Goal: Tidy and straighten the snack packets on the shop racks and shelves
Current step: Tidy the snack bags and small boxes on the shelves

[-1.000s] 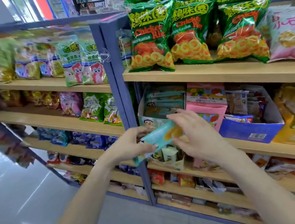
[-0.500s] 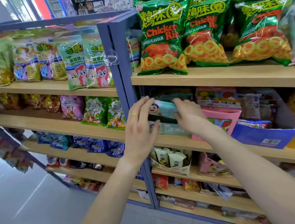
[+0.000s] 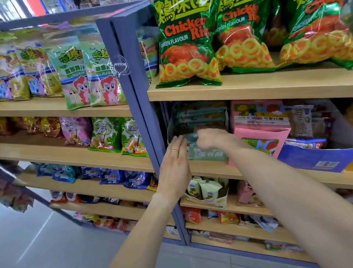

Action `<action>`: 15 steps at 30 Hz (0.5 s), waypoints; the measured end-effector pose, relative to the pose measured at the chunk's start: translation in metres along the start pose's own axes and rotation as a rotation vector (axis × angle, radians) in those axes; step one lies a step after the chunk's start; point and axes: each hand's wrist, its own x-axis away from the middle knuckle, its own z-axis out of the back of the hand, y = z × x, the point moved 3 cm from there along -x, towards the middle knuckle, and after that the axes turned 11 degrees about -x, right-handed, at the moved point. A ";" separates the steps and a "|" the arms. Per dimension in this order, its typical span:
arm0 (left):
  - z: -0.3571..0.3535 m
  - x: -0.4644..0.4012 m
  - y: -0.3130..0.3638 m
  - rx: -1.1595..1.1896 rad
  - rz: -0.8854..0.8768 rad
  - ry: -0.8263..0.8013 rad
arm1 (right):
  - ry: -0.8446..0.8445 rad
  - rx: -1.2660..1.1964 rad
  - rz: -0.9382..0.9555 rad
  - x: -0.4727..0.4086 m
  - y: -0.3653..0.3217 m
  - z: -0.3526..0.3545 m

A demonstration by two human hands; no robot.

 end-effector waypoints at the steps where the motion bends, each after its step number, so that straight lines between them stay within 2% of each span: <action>1: -0.002 -0.002 0.000 -0.021 -0.009 -0.007 | 0.001 -0.021 0.005 -0.001 0.001 0.000; 5: -0.009 -0.003 -0.002 -0.081 -0.021 -0.043 | 0.011 -0.098 0.012 -0.007 0.007 0.002; 9: -0.012 -0.004 0.000 -0.087 -0.015 -0.065 | 0.093 -0.113 0.018 -0.015 0.014 0.005; 15: -0.017 -0.009 0.003 -0.113 0.008 -0.118 | -0.128 -0.092 -0.024 -0.022 0.025 -0.019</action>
